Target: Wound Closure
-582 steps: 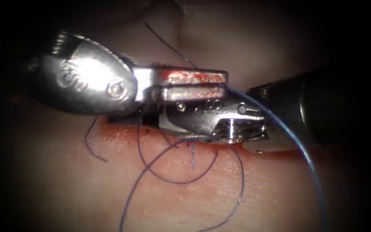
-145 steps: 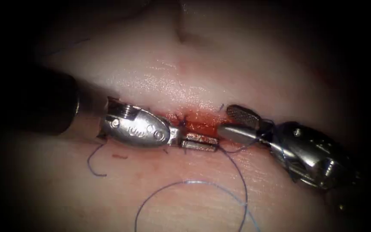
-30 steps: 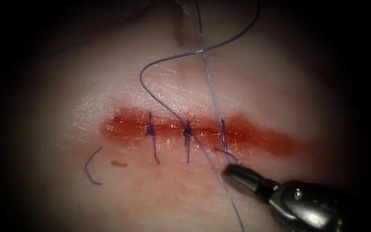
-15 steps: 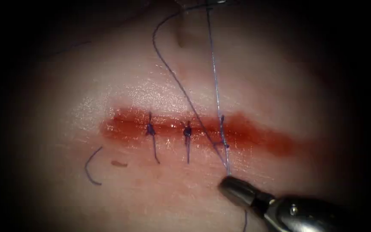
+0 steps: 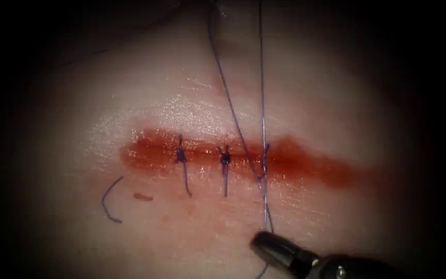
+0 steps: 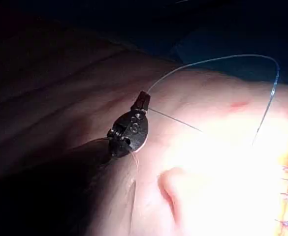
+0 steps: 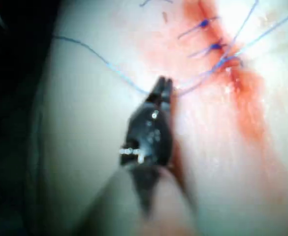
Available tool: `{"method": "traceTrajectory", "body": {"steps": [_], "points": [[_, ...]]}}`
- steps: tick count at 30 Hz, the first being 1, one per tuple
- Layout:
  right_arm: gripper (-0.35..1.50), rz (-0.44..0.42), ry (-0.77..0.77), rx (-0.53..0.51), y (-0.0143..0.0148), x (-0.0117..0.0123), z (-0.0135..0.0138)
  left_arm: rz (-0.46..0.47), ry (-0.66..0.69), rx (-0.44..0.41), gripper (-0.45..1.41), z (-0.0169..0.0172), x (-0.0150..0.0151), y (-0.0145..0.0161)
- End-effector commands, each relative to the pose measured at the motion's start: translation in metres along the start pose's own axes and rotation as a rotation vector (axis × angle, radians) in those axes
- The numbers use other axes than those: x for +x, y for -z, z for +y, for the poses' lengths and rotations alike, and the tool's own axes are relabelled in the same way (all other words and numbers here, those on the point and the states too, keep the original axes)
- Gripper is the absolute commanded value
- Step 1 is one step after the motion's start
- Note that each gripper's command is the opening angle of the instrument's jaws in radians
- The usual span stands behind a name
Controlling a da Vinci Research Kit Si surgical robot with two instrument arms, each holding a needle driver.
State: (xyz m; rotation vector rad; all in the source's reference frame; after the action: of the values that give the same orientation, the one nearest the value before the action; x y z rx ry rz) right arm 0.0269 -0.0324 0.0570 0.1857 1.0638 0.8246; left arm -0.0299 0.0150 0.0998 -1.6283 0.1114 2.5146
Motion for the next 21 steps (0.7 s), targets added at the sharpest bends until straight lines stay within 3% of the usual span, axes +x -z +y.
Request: {"method": "traceTrajectory", "body": {"steps": [1,11,21], "points": [[-0.35,-0.005,-0.002,0.015,-0.0005,-0.0009,-0.0012,0.005,-0.005,-0.006,-0.45,0.0003,-0.0004,-0.0009],[-0.35,-0.021,0.014,0.029,-0.0002,-0.0020,-0.0031,-0.006,-0.055,0.011,-0.45,-0.0012,0.0005,-0.0017],[-0.35,-0.033,0.020,0.078,0.0006,-0.0030,-0.0057,-0.032,-0.089,0.019,-0.45,0.0014,-0.0009,-0.0046]]}}
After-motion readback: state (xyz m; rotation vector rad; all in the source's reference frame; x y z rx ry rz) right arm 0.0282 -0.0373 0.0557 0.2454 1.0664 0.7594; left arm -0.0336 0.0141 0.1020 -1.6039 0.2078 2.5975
